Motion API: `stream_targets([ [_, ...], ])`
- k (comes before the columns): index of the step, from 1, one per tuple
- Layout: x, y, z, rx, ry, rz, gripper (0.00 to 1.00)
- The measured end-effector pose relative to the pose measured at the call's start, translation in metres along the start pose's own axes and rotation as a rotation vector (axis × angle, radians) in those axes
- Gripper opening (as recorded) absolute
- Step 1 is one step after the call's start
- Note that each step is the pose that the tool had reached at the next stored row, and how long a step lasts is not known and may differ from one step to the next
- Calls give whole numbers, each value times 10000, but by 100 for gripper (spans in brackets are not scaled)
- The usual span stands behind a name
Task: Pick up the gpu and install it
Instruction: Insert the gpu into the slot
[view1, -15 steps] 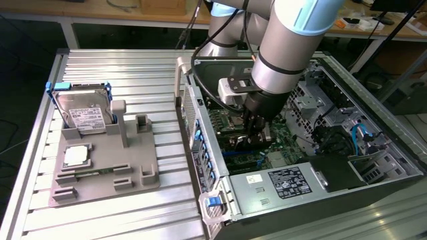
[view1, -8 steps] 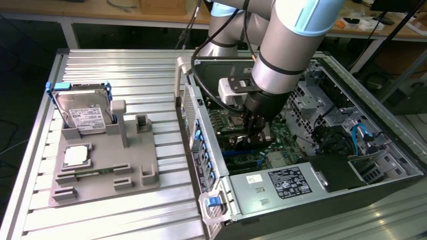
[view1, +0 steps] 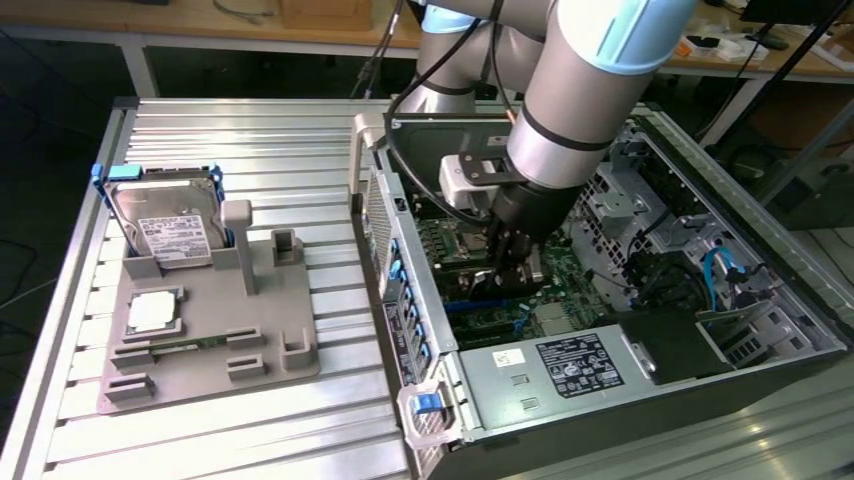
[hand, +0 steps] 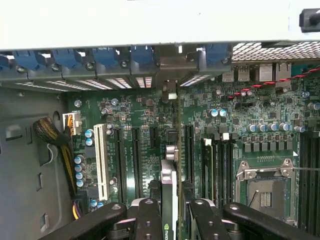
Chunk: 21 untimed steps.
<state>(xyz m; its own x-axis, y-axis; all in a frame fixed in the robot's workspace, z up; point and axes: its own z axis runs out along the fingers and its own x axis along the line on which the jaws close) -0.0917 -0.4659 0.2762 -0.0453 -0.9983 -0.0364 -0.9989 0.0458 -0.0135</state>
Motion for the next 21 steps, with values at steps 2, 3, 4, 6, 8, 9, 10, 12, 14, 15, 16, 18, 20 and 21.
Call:
stream_targets([
  [2,4,-5,2,-16,-2,-1,27],
  [3,7,-9,3,-32,-1,1,27],
  [4,10,-13,2,-48,3,3,27],
  [6,15,-20,2,-70,3,4,27],
  [8,16,-21,3,-76,4,7,27],
  [9,17,-20,4,-78,5,7,27],
  [10,17,-21,5,-79,5,6,27],
  [12,17,-21,8,-79,4,6,27],
  [14,18,-15,14,-78,3,5,27],
  [15,18,-12,16,-78,4,6,27],
  [16,18,-10,19,-78,4,6,27],
  [18,18,-7,25,-79,4,6,27],
  [20,18,-5,31,-88,4,6,27],
  [21,18,-4,35,-96,4,6,27],
])
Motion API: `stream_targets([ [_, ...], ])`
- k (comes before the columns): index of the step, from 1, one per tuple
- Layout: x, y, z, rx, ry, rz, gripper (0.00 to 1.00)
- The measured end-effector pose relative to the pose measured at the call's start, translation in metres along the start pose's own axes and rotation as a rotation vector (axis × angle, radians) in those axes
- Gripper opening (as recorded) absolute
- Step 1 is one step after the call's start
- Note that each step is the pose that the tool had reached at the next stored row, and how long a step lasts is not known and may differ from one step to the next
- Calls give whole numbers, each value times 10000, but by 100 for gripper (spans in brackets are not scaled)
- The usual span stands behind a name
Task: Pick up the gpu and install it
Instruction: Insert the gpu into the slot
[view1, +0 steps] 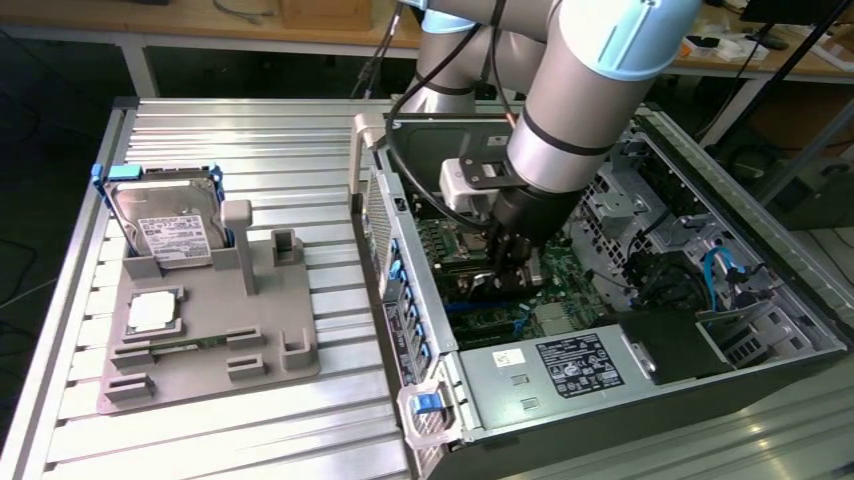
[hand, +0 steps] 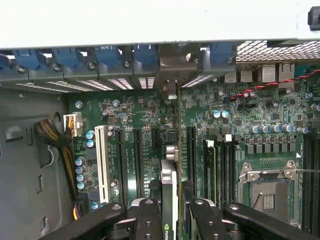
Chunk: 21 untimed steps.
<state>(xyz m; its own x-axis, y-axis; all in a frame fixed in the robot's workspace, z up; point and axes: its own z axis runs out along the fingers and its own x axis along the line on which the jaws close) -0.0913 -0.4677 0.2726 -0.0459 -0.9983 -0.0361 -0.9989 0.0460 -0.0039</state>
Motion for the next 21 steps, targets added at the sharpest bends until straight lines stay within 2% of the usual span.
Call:
stream_targets([
  [9,2,0,47,-84,-11,4,27],
  [13,1,0,52,-86,-13,4,27],
  [21,-14,3,60,-87,-56,4,27],
])
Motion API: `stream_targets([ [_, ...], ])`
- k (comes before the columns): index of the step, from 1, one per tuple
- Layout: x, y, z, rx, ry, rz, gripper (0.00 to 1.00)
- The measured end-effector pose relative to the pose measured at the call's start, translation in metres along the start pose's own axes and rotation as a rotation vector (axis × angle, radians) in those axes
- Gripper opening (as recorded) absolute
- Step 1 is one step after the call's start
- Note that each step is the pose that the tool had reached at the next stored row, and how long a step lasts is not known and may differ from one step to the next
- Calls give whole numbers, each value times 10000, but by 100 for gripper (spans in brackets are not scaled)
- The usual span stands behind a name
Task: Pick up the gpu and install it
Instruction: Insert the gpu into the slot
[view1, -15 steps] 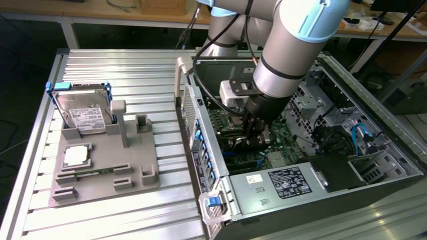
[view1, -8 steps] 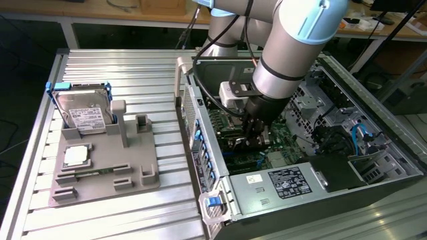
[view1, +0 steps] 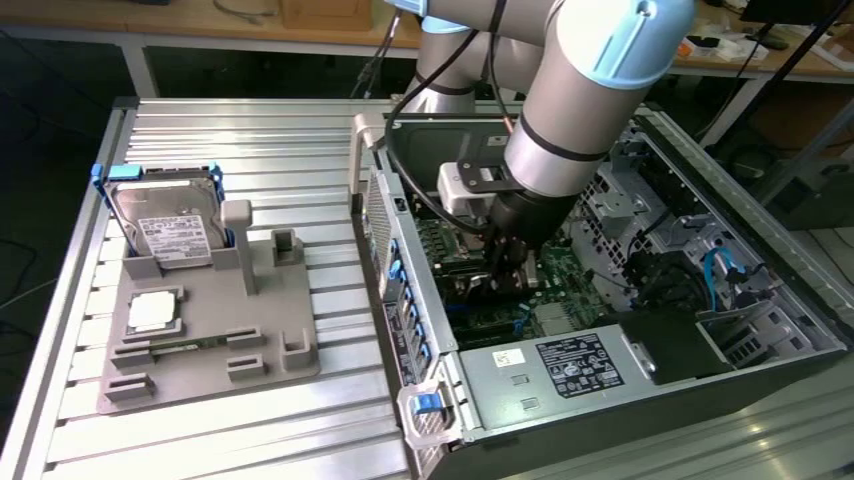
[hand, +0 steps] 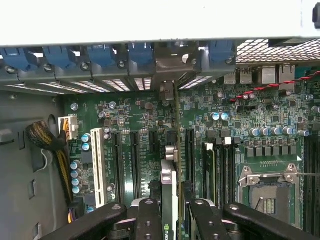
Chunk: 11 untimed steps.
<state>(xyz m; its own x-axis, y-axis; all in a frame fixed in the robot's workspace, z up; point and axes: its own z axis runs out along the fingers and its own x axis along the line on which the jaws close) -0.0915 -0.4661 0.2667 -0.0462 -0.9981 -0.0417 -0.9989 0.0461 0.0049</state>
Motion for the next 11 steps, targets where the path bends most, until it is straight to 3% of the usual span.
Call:
stream_targets([
  [5,3,4,39,-7,-49,2,27],
  [11,4,9,57,-6,-63,0,27],
])
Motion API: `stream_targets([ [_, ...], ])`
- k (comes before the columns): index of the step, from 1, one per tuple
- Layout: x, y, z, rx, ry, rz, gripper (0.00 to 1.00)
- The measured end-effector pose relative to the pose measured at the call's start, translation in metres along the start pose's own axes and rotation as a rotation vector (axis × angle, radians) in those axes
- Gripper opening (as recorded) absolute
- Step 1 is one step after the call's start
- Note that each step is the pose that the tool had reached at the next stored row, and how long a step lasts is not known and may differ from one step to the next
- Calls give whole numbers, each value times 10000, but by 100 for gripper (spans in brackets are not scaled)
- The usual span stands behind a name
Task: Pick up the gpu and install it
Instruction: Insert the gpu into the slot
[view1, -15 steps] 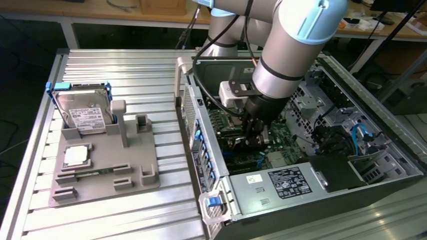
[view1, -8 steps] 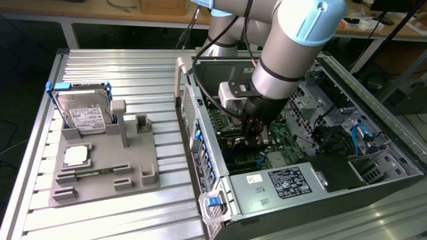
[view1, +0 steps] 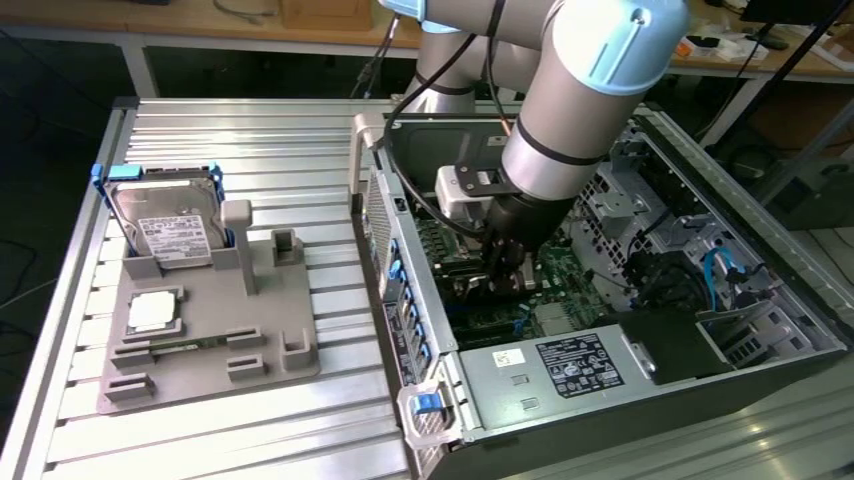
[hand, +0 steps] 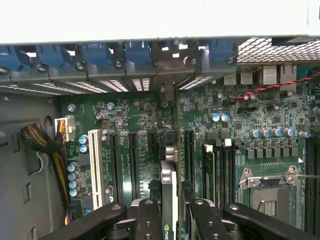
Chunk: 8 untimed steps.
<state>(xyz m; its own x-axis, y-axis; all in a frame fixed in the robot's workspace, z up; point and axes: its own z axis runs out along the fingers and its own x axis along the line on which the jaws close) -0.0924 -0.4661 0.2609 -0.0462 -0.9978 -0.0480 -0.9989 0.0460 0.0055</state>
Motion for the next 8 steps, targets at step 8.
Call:
stream_targets([
  [8,-1,1,1,-29,-8,4,27],
])
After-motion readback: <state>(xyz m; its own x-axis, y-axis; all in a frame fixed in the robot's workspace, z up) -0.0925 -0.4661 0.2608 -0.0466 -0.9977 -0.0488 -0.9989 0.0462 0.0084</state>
